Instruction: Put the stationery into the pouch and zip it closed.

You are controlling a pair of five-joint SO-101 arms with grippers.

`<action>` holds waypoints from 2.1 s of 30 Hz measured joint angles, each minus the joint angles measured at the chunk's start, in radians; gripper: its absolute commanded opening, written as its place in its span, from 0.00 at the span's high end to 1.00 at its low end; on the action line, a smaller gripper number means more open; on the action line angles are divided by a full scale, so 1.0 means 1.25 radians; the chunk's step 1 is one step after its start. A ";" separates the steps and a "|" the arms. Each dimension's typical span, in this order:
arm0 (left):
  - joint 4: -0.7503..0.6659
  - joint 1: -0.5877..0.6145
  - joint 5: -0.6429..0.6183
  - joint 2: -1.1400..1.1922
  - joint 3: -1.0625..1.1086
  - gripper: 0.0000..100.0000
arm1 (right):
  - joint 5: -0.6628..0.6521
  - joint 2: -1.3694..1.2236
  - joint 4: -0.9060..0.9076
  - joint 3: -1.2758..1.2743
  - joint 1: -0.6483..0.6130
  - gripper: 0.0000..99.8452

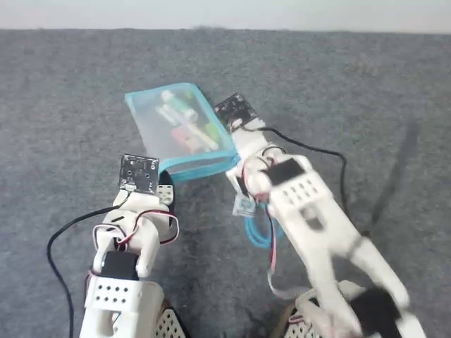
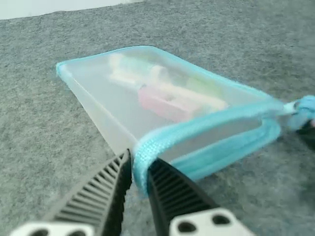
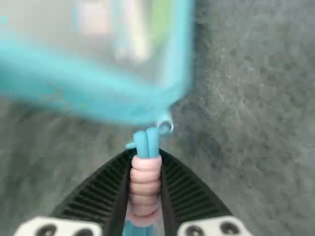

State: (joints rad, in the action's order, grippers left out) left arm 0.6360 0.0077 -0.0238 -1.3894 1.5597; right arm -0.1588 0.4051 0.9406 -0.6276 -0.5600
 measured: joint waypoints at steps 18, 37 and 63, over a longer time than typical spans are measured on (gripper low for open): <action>0.000 -0.056 0.006 0.000 -0.001 0.99 | -0.109 0.199 0.178 -0.002 -0.309 0.99; 0.000 -0.029 0.006 0.000 0.000 0.99 | -0.109 0.315 0.228 -0.043 -0.450 0.73; 0.000 -0.010 0.004 0.001 0.000 0.99 | -0.318 0.322 0.066 -0.291 -0.169 0.73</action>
State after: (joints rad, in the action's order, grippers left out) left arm 0.6360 -0.0046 -0.0192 -1.3878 1.5597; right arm -0.5562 0.8071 1.0234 -0.9912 -0.7718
